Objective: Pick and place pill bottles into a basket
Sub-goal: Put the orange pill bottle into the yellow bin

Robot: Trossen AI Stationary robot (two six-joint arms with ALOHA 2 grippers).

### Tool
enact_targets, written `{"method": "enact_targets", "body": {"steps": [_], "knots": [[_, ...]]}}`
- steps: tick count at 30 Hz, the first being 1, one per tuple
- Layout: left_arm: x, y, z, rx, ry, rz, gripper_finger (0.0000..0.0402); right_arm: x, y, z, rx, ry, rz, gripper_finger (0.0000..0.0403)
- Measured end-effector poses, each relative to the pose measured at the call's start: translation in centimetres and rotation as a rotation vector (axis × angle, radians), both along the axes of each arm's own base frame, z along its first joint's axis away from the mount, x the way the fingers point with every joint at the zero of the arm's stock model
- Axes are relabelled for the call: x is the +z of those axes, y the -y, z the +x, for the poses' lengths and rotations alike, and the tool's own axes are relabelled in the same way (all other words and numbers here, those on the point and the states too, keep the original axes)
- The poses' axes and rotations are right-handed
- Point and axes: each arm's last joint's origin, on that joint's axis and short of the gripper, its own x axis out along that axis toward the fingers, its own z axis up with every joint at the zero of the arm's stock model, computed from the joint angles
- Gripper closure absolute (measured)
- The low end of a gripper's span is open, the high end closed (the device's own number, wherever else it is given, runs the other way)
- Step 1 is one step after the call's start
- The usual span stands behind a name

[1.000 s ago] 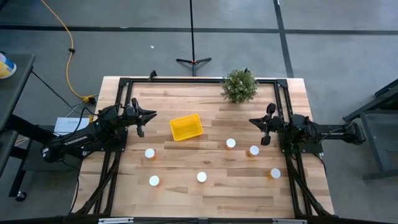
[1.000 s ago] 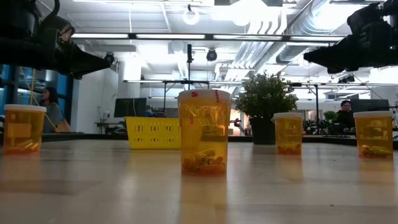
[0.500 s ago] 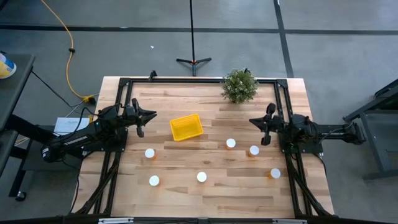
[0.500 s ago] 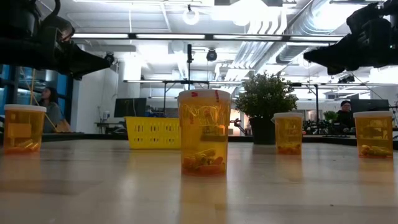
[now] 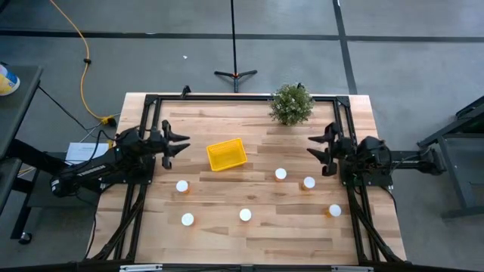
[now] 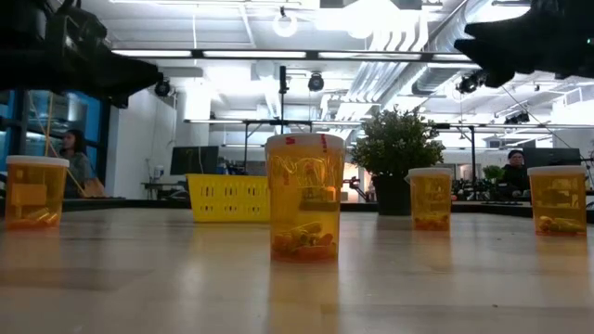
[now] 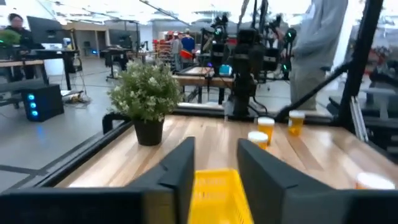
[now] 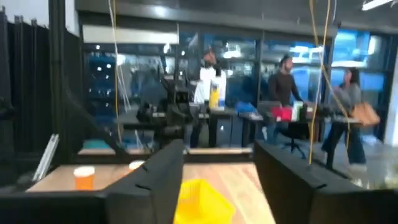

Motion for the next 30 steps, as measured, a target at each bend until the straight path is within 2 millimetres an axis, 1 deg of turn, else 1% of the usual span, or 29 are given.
{"method": "enact_targets", "body": {"steps": [3,6,8,12,14,16,20,23,26,30], "knots": [[1.3,-0.1,-0.3,0.078,0.061,-0.021,0.0183,0.3,0.2,0.2,-0.075,0.02,-0.003,0.0184],[2.2,-0.1,-0.5,0.092,0.102,-0.007,0.0156,0.3,0.3,0.4,-0.118,0.013,-0.027,0.0179],[2.5,0.0,-0.6,0.077,0.122,0.003,0.0147,0.7,0.3,0.5,-0.123,0.054,-0.045,0.0181],[3.1,0.1,-0.7,0.069,0.176,0.042,0.0143,2.3,0.3,0.4,-0.123,0.23,-0.052,0.0188],[3.3,0.1,-0.8,0.081,0.189,0.044,0.0143,2.5,0.2,0.6,-0.102,0.244,-0.068,0.0191],[3.4,0.1,-0.8,0.084,0.21,0.036,0.0143,2.8,0.2,1.1,-0.107,0.206,-0.067,0.0191],[3.6,0.1,-0.9,0.086,0.234,0.036,0.0143,3.9,0.6,2.4,-0.204,0.105,-0.026,0.0183],[3.6,0.1,-0.9,0.078,0.229,0.011,0.0143,5.2,0.5,3.7,-0.196,0.013,-0.066,0.0172],[3.3,0.1,-0.8,0.074,0.209,-0.024,0.0143,6.6,0.1,5.0,-0.187,-0.132,-0.087,0.0168],[3.1,0.0,-0.7,0.071,0.191,-0.054,0.0143,7.4,-0.3,6.2,-0.213,-0.34,-0.071,0.0167]]}}
